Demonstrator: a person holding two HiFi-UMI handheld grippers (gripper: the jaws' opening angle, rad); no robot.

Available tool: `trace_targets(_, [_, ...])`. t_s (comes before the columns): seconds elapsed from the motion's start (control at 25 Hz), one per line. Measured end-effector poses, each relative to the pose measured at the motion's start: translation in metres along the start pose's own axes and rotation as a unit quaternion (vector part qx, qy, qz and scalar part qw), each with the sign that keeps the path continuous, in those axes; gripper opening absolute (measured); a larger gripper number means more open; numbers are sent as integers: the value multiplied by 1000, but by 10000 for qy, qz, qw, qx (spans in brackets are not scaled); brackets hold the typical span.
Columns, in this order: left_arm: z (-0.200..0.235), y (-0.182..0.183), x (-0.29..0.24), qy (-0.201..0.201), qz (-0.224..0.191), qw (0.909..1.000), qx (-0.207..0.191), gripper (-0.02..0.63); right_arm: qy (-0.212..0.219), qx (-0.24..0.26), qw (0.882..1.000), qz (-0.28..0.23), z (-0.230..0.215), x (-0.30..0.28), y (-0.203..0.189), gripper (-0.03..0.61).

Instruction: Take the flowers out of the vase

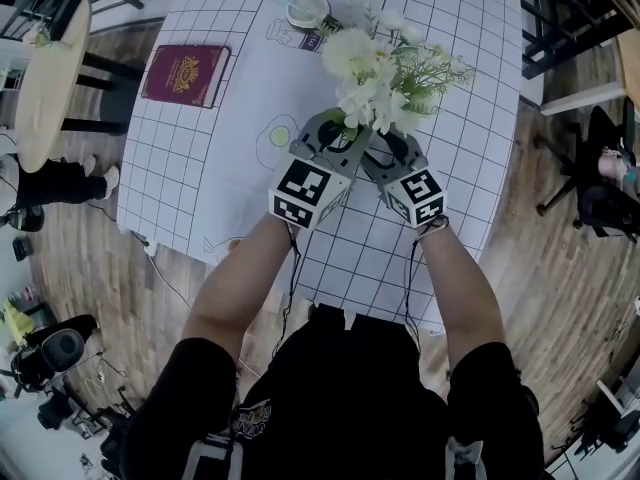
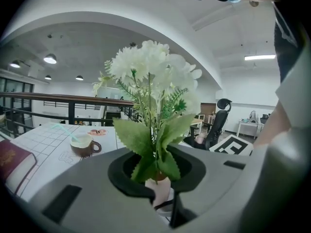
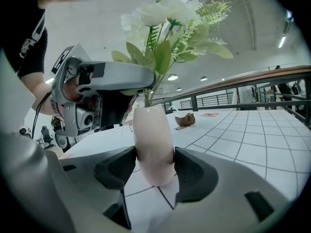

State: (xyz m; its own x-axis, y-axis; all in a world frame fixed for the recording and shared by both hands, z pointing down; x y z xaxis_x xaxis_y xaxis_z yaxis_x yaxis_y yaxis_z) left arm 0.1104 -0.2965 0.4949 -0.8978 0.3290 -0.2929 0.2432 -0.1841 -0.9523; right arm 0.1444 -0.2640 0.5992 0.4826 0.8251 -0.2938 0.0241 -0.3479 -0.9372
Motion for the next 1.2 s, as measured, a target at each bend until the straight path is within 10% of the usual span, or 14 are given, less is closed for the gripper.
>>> trace_targets(1.2, [10,84,59,362,-1215,9917,203,61,-62,-11,9998,179,0,-2,-1,261])
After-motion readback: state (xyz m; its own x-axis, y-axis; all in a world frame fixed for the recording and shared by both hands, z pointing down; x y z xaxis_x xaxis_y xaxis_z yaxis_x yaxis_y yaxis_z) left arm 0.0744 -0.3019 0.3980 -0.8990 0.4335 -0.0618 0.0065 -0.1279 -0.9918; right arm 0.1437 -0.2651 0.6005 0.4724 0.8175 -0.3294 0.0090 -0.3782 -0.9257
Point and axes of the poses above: the fingertips, and each gripper's own axes: x backward along the fingers, z to its left, y out of its top, the point moved 4 cm from there along x, backward along the fingers
